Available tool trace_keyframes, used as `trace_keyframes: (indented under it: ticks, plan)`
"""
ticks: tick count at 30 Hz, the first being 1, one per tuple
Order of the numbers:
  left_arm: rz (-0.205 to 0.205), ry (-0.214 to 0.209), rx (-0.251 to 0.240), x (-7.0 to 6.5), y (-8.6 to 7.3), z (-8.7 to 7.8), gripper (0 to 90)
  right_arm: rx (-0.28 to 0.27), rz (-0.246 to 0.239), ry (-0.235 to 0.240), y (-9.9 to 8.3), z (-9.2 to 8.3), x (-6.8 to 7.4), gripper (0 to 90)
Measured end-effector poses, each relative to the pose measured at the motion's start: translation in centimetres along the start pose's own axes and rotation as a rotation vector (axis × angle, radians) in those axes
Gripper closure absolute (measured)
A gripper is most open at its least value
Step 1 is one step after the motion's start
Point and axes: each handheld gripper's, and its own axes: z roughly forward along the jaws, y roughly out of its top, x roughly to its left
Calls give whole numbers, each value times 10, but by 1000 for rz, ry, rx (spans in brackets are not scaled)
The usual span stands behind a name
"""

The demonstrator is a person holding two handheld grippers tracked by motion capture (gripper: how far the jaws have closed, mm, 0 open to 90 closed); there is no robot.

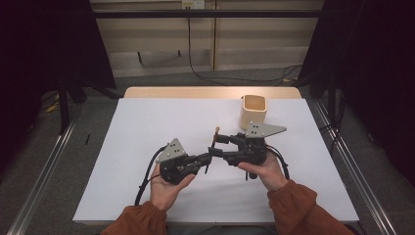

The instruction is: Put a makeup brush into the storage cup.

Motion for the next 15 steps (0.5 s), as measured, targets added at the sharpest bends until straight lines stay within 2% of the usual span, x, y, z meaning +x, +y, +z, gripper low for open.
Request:
trace_keyframes:
  ticks: [2, 7, 11, 15]
  plan:
    - [1, -7, 10, 0, -1, 0, 844, -6, 17, 7, -1, 0, -1, 559]
    - [5, -6, 12, -1, -1, 2, 844, -17, 38, 9, -1, -2, -4, 634]
    - [11, -3, 17, -1, -2, 2, 844, -19, 64, 33, -1, 0, -3, 695]
    - [20, -11, 16, -2, -2, 2, 844, -17, 68, 40, -1, 0, -3, 795]
